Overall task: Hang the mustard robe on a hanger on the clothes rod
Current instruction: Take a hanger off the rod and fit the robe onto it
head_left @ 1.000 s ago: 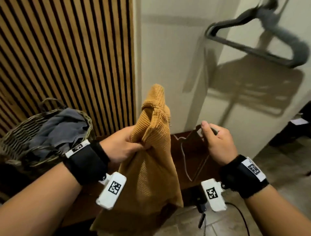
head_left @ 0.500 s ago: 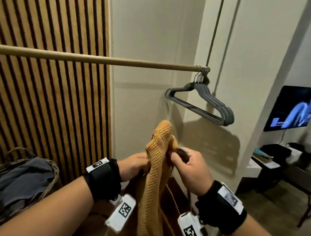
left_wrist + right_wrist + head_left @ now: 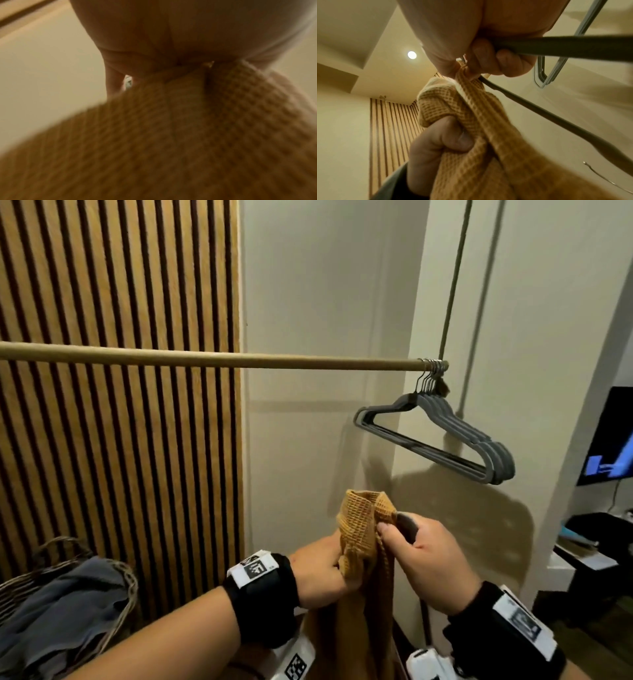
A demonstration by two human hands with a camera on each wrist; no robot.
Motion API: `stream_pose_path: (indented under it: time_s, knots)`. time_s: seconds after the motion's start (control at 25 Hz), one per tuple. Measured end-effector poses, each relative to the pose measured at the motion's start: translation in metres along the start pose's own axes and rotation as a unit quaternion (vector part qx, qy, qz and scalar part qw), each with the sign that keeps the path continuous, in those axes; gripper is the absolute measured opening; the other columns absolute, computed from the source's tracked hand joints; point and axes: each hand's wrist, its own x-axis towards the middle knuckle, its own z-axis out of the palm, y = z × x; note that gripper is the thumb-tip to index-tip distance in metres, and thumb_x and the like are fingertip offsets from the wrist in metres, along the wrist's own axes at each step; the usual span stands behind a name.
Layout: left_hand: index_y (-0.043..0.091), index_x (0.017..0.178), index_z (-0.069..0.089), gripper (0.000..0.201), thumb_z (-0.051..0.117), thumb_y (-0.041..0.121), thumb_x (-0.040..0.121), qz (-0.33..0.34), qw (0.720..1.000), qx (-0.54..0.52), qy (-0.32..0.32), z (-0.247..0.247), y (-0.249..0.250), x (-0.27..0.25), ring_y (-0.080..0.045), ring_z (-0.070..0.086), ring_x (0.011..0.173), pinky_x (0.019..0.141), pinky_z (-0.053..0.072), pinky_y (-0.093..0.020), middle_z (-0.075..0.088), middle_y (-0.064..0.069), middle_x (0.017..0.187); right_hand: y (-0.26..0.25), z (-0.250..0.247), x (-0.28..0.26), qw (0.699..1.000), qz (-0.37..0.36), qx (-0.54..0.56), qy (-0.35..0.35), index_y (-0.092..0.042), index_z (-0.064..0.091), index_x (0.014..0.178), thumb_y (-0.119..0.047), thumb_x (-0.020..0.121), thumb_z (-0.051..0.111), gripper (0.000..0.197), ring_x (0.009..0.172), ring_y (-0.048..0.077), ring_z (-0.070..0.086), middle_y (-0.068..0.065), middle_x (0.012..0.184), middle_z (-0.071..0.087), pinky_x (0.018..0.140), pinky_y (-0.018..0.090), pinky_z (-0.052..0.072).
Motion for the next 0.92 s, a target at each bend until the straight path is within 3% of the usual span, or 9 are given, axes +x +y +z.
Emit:
stream_pose_path:
  time_s: [0.16, 0.32, 0.44, 0.52, 0.6, 0.68, 0.76, 0.84, 0.92]
  knots:
    - [0.027, 0.104, 0.052, 0.018, 0.050, 0.031, 0.086, -0.056, 0.989, 0.133, 0.044, -0.021, -0.050, -0.002, -0.025, 0.068, 0.094, 0.084, 0.057, -0.042, 0.072, -0.001, 0.100, -0.002, -0.021, 0.007, 0.996, 0.049, 0.069, 0.032, -0.017, 0.067, 0.075, -0.024, 0.097, 0.056, 0.026, 0.059, 0.007, 0.061, -0.004, 0.065, 0.067, 0.059, 0.023, 0.045]
    - [0.038, 0.086, 0.073, 0.042, 0.054, 0.002, 0.090, -0.092, 0.991, -0.077, 0.066, -0.043, -0.085, 0.016, 0.002, 0.069, 0.086, 0.089, 0.055, -0.030, 0.076, 0.020, 0.088, -0.009, -0.025, 0.012, 0.995, 0.054, 0.072, 0.034, -0.015, 0.071, 0.087, -0.029, 0.098, 0.054, 0.025, 0.079, 0.024, 0.070, 0.010, 0.083, 0.073, 0.077, 0.045, 0.056]
    - [0.020, 0.094, 0.076, 0.024, 0.054, 0.026, 0.086, -0.088, 0.957, -0.226, 0.162, -0.047, -0.091, 0.027, -0.023, 0.066, 0.100, 0.107, 0.048, -0.052, 0.074, -0.009, 0.107, -0.011, -0.035, 0.019, 0.989, 0.071, 0.113, 0.061, -0.020, 0.073, 0.092, -0.042, 0.092, 0.058, 0.026, 0.089, 0.033, 0.071, 0.011, 0.090, 0.075, 0.087, 0.056, 0.055]
    - [0.019, 0.095, 0.065, 0.047, 0.060, 0.062, 0.076, -0.010, 0.959, -0.196, 0.205, -0.055, -0.092, 0.027, -0.018, 0.059, 0.095, 0.096, 0.048, -0.045, 0.065, -0.010, 0.103, -0.013, -0.047, 0.023, 0.986, 0.082, 0.128, 0.064, -0.018, 0.073, 0.094, -0.053, 0.085, 0.063, 0.037, 0.091, 0.032, 0.072, 0.011, 0.092, 0.076, 0.087, 0.053, 0.055]
    - [0.018, 0.100, 0.056, 0.080, 0.066, 0.085, 0.057, 0.041, 0.979, -0.122, 0.158, -0.075, -0.095, 0.029, -0.016, 0.057, 0.083, 0.080, 0.047, -0.040, 0.063, -0.002, 0.094, -0.014, -0.060, 0.023, 0.982, 0.099, 0.141, 0.073, -0.012, 0.072, 0.092, -0.046, 0.084, 0.061, 0.036, 0.085, 0.024, 0.073, 0.007, 0.085, 0.076, 0.081, 0.045, 0.056]
    - [0.021, 0.109, 0.049, 0.076, 0.068, 0.075, 0.059, 0.040, 0.992, 0.063, 0.098, -0.093, -0.093, 0.033, -0.015, 0.063, 0.081, 0.076, 0.051, -0.037, 0.065, 0.005, 0.092, -0.013, -0.068, 0.019, 0.984, 0.103, 0.134, 0.063, -0.010, 0.069, 0.090, -0.037, 0.084, 0.056, 0.031, 0.075, 0.015, 0.071, 0.001, 0.077, 0.075, 0.073, 0.031, 0.056]
    - [0.021, 0.119, 0.043, 0.060, 0.057, 0.054, 0.071, 0.029, 0.971, 0.184, 0.151, -0.096, -0.097, 0.038, -0.023, 0.064, 0.082, 0.079, 0.053, -0.038, 0.063, 0.003, 0.096, -0.010, -0.067, 0.012, 0.988, 0.088, 0.121, 0.046, -0.011, 0.069, 0.089, -0.045, 0.084, 0.059, 0.036, 0.075, 0.015, 0.070, 0.001, 0.079, 0.074, 0.071, 0.027, 0.057]
    - [0.022, 0.121, 0.040, 0.052, 0.054, 0.045, 0.075, 0.062, 0.939, 0.250, 0.226, -0.083, -0.095, 0.033, -0.026, 0.062, 0.083, 0.080, 0.050, -0.037, 0.059, 0.000, 0.099, -0.005, -0.057, 0.007, 0.988, 0.083, 0.123, 0.041, -0.014, 0.070, 0.091, -0.057, 0.082, 0.061, 0.045, 0.080, 0.022, 0.070, 0.006, 0.084, 0.073, 0.075, 0.034, 0.058]
    - [0.031, 0.114, 0.038, 0.051, 0.053, 0.062, 0.077, 0.064, 0.957, 0.218, 0.180, -0.050, -0.086, 0.020, -0.017, 0.058, 0.074, 0.070, 0.044, -0.031, 0.058, 0.007, 0.094, -0.001, -0.038, 0.005, 0.990, 0.085, 0.101, 0.046, -0.014, 0.070, 0.094, -0.047, 0.091, 0.057, 0.035, 0.084, 0.027, 0.070, 0.009, 0.088, 0.073, 0.082, 0.044, 0.057]
